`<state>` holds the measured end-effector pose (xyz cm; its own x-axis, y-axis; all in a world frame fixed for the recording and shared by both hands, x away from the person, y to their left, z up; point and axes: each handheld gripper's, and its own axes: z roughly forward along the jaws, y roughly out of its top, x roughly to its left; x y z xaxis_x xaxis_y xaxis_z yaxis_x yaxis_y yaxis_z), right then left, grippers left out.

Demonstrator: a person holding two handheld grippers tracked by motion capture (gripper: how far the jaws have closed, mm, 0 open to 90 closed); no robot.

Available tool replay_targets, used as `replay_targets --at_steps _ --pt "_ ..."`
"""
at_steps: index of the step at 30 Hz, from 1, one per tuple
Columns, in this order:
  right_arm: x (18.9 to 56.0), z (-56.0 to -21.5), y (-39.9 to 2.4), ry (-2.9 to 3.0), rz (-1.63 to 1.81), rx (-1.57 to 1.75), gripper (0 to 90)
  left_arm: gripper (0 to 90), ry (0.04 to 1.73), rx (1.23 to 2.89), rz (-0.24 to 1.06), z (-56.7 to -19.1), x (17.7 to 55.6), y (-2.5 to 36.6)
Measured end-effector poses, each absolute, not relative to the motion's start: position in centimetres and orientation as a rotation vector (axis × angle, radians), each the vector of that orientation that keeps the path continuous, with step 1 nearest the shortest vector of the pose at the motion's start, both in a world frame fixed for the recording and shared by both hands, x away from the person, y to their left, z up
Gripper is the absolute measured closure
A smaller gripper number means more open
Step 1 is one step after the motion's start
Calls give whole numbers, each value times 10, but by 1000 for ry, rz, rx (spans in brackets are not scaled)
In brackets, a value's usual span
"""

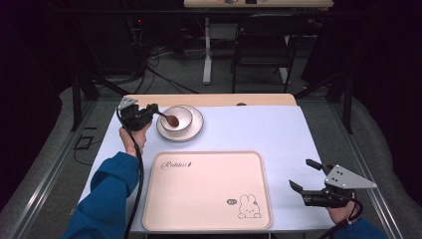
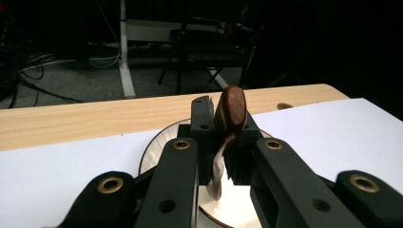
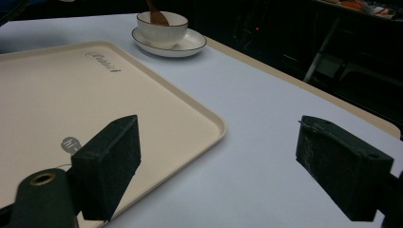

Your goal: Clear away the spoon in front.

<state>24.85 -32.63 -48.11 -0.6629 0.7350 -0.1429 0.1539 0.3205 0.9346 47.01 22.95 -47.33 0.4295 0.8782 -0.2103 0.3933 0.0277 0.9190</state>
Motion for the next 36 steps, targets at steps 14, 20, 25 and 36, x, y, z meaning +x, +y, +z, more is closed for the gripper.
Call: replay_targets --at_steps 14,20,25,36 --pt "249 -481 -326 2030 1347 781 141 841 1079 1601 542 -453 469 229" --pt "249 -481 -326 2029 1348 781 141 841 1039 1633 544 -438 464 228" --pt "249 -481 -326 2031 1348 784 141 841 995 1648 531 -424 459 227" --pt "249 -481 -326 2035 1347 782 141 841 908 1701 488 -402 444 224"
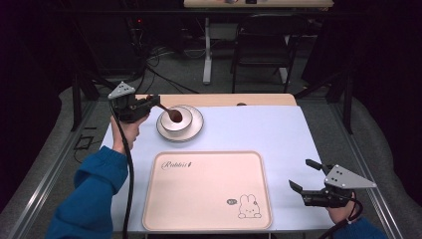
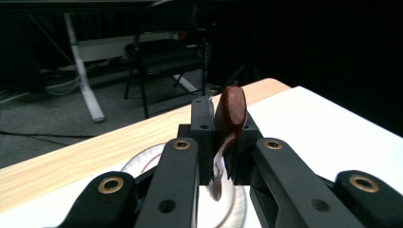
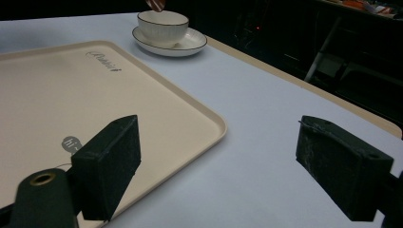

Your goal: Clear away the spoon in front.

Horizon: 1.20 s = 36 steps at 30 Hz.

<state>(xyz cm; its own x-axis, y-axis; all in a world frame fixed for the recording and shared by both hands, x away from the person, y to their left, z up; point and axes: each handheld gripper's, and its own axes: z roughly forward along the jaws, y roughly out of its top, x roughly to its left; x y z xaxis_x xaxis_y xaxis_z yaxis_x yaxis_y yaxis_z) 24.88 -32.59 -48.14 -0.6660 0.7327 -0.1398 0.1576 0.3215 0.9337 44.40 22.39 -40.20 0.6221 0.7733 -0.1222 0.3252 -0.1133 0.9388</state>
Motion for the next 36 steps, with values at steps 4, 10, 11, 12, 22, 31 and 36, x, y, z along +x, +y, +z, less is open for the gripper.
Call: replay_targets --at_steps 4,10,11,12,22,31,36 --pt "249 -481 -326 2036 1346 781 141 840 883 1730 467 -396 437 226" --pt "249 -481 -326 2038 1345 779 141 841 862 1745 452 -392 426 228" --pt "249 -481 -326 2037 1345 778 141 841 854 1755 441 -391 422 229" --pt "249 -481 -326 2037 1345 778 141 841 854 1755 441 -391 422 229" --pt "249 -481 -325 2039 1342 776 141 841 798 1800 362 -386 403 237" --pt "249 -481 -325 2040 1342 776 141 840 785 1844 237 -393 385 243" --pt "249 -481 -325 2046 1338 776 141 840 789 1862 178 -399 380 247"
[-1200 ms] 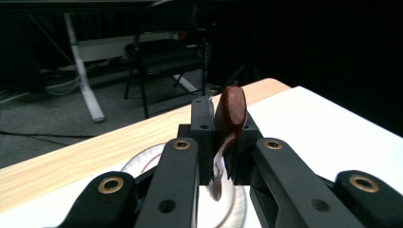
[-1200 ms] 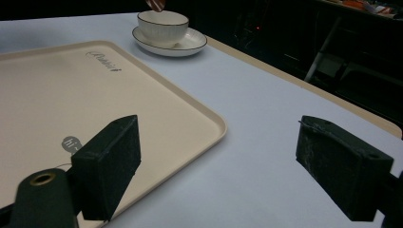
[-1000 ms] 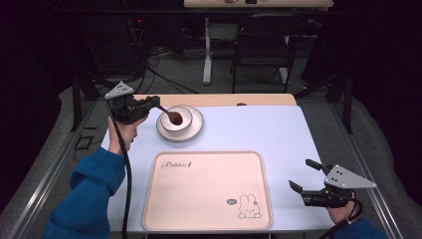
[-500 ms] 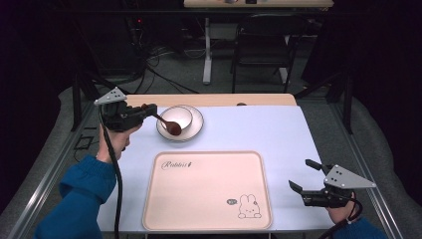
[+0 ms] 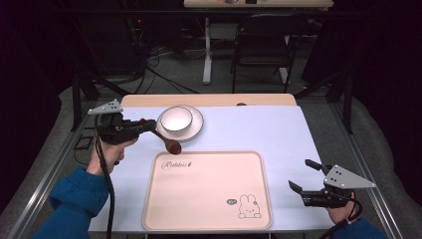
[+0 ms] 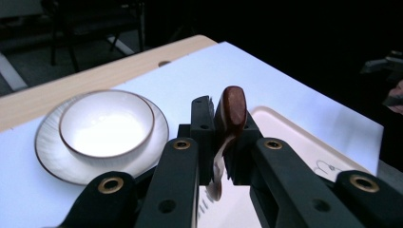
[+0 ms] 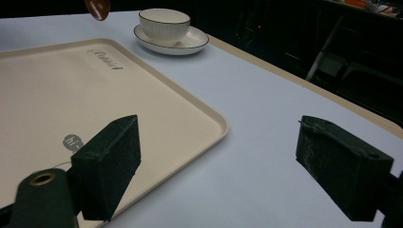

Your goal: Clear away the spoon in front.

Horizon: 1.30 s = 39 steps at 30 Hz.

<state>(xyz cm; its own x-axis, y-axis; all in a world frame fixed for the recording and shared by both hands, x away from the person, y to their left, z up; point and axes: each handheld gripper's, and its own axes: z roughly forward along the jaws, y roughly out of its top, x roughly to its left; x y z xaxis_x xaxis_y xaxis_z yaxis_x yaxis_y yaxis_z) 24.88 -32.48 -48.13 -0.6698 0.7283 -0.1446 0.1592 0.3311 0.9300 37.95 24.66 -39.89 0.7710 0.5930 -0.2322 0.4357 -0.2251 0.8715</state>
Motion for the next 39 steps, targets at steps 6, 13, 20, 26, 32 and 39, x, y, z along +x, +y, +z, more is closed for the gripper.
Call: replay_targets --at_steps 6,13,20,26,32,39 --pt "249 -481 -324 2045 1337 777 141 840 796 1900 99 -407 375 251" --pt "249 -481 -325 2047 1338 777 141 840 811 1952 5 -417 374 254" --pt "249 -481 -324 2050 1337 778 141 839 828 2019 -95 -433 376 253" --pt "249 -482 -324 2051 1333 780 141 838 844 2077 -170 -450 381 250" --pt "250 -482 -325 2053 1331 778 141 832 868 2097 -197 -458 386 251" --pt "249 -482 -324 2054 1334 777 141 797 916 2101 -130 -462 393 247"
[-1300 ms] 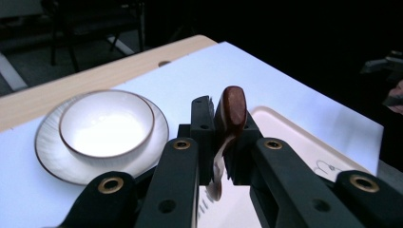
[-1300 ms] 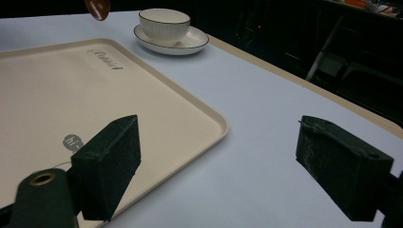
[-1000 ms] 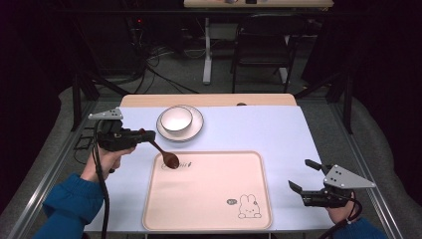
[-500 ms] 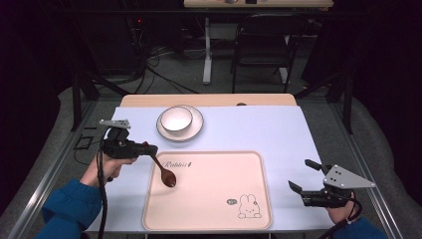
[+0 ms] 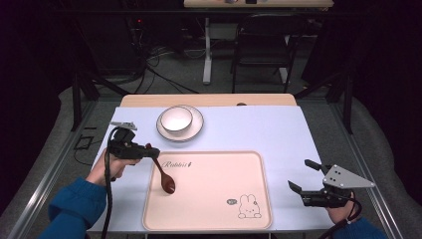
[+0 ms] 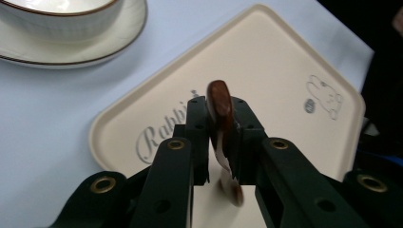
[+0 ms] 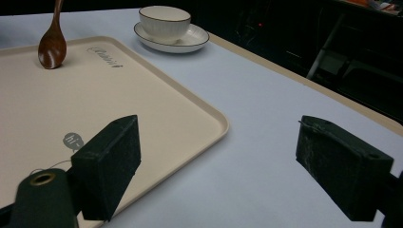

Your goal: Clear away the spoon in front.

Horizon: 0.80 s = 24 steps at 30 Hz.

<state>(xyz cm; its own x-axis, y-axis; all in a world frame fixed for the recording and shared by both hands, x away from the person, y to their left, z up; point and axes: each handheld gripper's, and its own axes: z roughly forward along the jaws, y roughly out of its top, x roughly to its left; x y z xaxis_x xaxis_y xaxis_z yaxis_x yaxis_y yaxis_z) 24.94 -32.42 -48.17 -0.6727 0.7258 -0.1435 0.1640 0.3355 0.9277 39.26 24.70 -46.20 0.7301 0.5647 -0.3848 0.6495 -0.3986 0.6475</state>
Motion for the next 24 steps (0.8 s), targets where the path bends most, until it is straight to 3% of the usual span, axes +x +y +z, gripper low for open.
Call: replay_targets --at_steps 6,12,24 --pt "250 -482 -324 2056 1332 778 141 774 966 2076 -5 -468 400 238" --pt "250 -482 -324 2058 1330 784 141 766 990 2040 41 -474 403 236" --pt "250 -483 -324 2064 1325 784 141 762 1016 2053 -87 -485 413 231"
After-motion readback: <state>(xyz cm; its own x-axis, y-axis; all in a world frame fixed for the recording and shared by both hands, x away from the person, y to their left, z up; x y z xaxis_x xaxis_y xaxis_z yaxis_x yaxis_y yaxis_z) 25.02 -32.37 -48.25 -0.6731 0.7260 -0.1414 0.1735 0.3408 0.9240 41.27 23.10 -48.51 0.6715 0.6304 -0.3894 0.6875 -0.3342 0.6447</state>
